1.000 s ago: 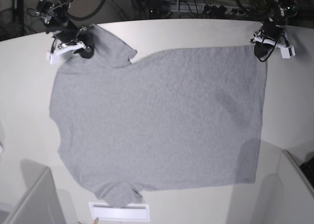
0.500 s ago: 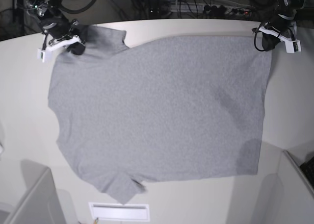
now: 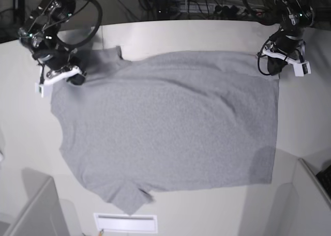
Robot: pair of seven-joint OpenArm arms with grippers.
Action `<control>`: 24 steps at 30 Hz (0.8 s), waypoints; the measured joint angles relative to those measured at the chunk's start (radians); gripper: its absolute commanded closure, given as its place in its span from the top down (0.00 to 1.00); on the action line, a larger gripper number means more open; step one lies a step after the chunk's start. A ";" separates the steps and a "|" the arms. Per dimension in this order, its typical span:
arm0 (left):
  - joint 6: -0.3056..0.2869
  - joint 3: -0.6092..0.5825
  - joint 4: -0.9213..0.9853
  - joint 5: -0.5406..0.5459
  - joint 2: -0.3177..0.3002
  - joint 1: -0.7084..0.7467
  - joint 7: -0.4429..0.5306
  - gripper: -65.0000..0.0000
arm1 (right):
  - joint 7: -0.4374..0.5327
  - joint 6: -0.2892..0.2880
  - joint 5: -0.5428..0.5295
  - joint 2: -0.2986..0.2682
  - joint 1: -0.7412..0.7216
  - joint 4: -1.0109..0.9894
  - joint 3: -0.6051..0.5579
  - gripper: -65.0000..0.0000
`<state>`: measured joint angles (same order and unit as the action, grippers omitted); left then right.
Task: Fold the T-shirt properly
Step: 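Close both grippers on the shirt's shoulder edge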
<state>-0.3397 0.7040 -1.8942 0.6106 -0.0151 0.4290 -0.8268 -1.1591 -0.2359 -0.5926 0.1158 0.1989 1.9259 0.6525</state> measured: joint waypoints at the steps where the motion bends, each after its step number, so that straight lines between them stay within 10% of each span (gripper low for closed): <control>1: 0.000 -0.002 0.000 0.008 0.001 -0.006 0.000 0.00 | -0.011 0.001 0.025 0.000 -0.021 0.000 0.000 0.00; 11: 0.016 0.026 -0.071 0.016 0.004 -0.118 -0.220 0.00 | -0.157 0.002 0.101 -0.030 -0.149 -0.073 0.000 0.00; 24: -0.065 0.212 -0.085 0.016 -0.024 0.030 -0.291 0.00 | -0.208 0.001 0.094 0.000 0.079 0.006 0.000 0.00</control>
<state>-0.4046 0.9165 -1.9789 0.6262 -0.0395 0.4591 -1.1179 -1.3666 -0.2352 -0.4988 0.1158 0.2783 1.9316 0.6525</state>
